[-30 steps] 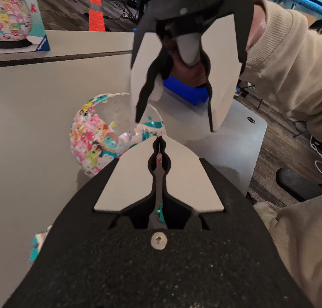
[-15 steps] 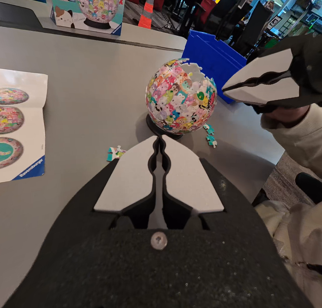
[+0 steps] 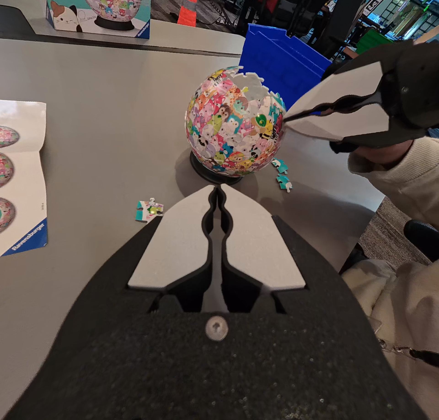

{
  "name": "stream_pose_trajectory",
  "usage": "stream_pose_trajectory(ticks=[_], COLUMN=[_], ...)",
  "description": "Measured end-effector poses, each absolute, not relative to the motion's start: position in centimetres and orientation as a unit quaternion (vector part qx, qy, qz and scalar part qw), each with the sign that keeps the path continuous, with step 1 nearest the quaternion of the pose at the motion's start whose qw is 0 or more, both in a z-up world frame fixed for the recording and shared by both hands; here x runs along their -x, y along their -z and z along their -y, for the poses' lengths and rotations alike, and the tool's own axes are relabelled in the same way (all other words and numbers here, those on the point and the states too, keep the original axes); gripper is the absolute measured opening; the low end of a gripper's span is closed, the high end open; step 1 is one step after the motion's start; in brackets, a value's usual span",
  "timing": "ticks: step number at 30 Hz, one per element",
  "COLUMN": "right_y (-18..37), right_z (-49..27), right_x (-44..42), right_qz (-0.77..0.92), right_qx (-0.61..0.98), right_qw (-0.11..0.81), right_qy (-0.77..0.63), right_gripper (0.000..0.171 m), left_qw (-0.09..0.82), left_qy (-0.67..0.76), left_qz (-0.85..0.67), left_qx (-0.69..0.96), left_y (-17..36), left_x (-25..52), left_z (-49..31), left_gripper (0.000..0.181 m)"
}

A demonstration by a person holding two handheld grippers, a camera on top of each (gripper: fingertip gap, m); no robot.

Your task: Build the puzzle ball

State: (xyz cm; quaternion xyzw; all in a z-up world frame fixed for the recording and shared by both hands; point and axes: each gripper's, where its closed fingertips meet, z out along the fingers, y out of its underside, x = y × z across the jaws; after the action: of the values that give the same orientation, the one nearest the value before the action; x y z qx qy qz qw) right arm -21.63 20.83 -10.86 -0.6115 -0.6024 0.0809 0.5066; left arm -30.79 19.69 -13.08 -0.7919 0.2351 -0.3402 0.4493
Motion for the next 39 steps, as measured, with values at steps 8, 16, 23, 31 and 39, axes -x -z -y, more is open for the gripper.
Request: stream_pose_trajectory(ticks=[8,16,23,31,39], right_y=[10.4,9.1,8.7,10.3,10.5], right_z=[-21.6,-21.7,-22.5,-23.3,-23.2], right_x=[21.5,21.1,20.1,20.7,20.9], right_qz=[0.585,0.561,0.621,0.643,0.638], right_qx=[0.619,0.628,0.650,0.663,0.664], right_qw=[0.516,0.522,0.368,0.240,0.233], right_qy=[-0.092,-0.137,-0.236,-0.298,-0.312], right_gripper=[0.000,0.000,0.037,0.029,0.021], left_qw=[0.452,0.452,0.439,0.419,0.411], left_qy=[0.334,0.335,0.354,0.365,0.369], left_qz=[-0.238,-0.237,-0.245,-0.261,-0.266], left_qx=[0.792,0.792,0.789,0.789,0.790], left_y=[13.0,13.0,13.3,13.7,13.9], left_x=[30.8,30.9,30.2,29.4,29.2], left_z=[-19.7,-19.7,-19.4,-18.7,-18.5], left_gripper=[0.000,0.000,0.000,0.000,0.000])
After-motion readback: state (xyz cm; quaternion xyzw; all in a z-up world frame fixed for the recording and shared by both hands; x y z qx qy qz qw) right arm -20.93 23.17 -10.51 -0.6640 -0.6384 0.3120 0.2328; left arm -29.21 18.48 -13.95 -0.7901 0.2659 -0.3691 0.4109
